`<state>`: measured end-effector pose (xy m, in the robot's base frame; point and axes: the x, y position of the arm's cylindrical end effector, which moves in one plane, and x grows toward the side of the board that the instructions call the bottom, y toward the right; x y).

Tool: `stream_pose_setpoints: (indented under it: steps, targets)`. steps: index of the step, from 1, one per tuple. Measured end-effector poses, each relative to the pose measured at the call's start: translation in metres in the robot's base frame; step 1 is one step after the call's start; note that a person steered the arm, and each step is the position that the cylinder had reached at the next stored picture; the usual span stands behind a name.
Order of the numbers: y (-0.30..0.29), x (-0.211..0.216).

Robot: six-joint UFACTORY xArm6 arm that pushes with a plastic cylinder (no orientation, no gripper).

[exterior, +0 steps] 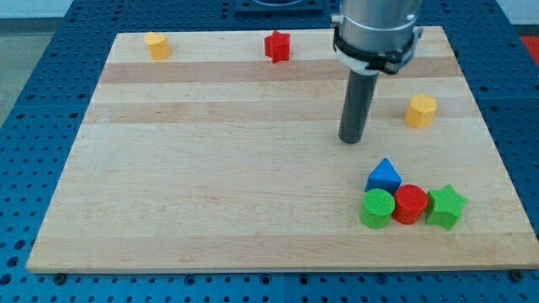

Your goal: Push the hexagon to the top right of the red circle

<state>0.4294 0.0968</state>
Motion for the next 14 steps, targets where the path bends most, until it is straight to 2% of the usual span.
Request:
stream_pose_setpoints:
  steps: [2,4,6,8,9,11,14]
  targets:
    - [0.008,-0.060]
    - [0.081,-0.082]
    - [0.111,-0.067]
    - [0.121,-0.027]
    - [0.120,-0.008]
    - [0.084,-0.004]
    - [0.079,0.036]
